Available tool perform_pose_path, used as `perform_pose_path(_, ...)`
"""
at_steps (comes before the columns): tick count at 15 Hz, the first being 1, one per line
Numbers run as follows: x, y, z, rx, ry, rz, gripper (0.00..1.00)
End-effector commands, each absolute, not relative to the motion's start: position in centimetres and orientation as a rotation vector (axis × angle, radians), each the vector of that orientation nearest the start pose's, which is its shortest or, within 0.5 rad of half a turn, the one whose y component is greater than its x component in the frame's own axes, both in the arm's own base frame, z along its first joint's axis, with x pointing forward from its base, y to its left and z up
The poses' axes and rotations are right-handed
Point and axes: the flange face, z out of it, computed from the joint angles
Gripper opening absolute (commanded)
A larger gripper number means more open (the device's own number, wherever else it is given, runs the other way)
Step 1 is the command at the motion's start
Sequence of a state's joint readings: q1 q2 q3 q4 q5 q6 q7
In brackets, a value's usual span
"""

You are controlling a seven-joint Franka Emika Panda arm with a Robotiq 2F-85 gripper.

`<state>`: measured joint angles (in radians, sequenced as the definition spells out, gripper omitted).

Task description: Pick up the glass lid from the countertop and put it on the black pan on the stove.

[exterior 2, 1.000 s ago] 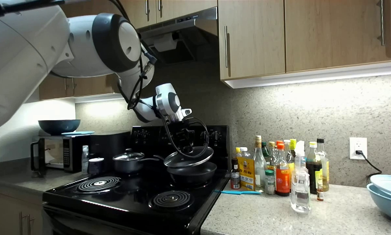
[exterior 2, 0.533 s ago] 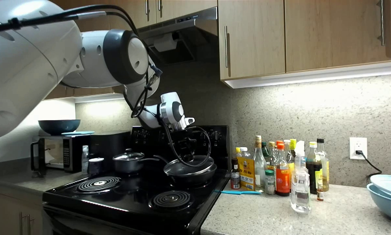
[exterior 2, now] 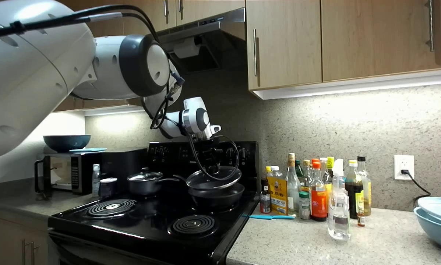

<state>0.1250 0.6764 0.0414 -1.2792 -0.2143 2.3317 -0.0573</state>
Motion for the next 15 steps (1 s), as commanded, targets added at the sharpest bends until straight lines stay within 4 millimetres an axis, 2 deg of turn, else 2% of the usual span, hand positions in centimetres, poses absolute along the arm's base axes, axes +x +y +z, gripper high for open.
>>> perform_pose_path(1, 76.4, 12.2, 42.9, -3.134, -0.59, -0.673, 0.23)
perform_pose_path(6, 78.0, 11.6, 43.6, -3.135, -0.613, -0.653, 0.23)
perform_pose_path(8, 78.6, 11.2, 43.5, -3.174, -0.561, -0.65, 0.23)
perform_pose_path(9, 77.8, 11.7, 42.2, -3.171, -0.564, -0.628, 0.48)
perform_pose_path(12, 78.5, 11.3, 41.9, -3.179, -0.553, -0.627, 0.48)
perform_pose_path(13, 78.5, 11.3, 41.9, -3.179, -0.552, -0.628, 0.23)
perform_pose_path(15, 79.0, 11.0, 40.9, -3.169, -0.556, -0.61, 0.23)
